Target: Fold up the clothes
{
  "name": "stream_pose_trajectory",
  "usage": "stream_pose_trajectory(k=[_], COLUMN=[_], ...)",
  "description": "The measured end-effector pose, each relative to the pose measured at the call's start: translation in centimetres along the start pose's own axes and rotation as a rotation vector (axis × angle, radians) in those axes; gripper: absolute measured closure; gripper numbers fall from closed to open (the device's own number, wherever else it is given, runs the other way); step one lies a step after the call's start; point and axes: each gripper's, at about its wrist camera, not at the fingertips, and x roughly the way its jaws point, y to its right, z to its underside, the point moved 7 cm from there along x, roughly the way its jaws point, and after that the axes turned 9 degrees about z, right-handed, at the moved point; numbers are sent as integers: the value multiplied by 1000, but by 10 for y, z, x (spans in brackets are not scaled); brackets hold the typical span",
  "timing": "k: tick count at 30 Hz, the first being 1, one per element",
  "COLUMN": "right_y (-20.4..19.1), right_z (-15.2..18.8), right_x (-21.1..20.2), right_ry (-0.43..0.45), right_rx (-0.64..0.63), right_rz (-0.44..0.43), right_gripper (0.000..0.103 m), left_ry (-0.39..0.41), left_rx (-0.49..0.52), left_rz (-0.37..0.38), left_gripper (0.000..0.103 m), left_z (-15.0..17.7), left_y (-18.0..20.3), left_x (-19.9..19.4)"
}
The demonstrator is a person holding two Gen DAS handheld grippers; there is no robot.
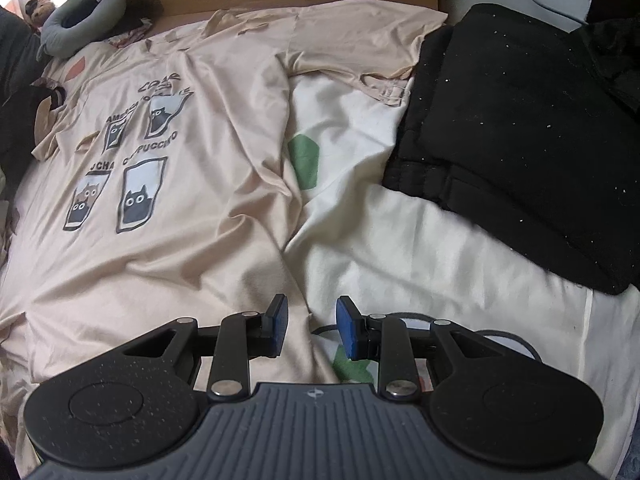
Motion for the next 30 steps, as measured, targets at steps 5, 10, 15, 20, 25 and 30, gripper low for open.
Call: stream_pose_trajectory(k=[5, 10, 15, 20, 25, 30], right_y=[3, -13, -33, -39, -50, -65], right_z=[-6, -2, 19, 30, 38, 51], right_x=[7, 20, 31, 24, 5, -11], right_ry=[10, -24, -85, -93, -82, -88], right_rx=[62, 48, 24, 49, -3, -55], right_rz=[-19, -43, -67, -107, -98, -79], right_gripper=[69, 69, 69, 103, 103, 103], left_ry=[-6, -14, -21, -32, -33, -30], left_rx=[-14, -9, 2, 18, 26, 33], left_rz=[-25, -41, -48, -46, -39, -43], left_gripper=[102, 102, 102, 102, 102, 102], left_z=[0, -2, -2, -4, -5, -7], left_y=[-11, -20, -25, -26, -25, -28], left_x=[-5, -6, -10, -11, -17, -23])
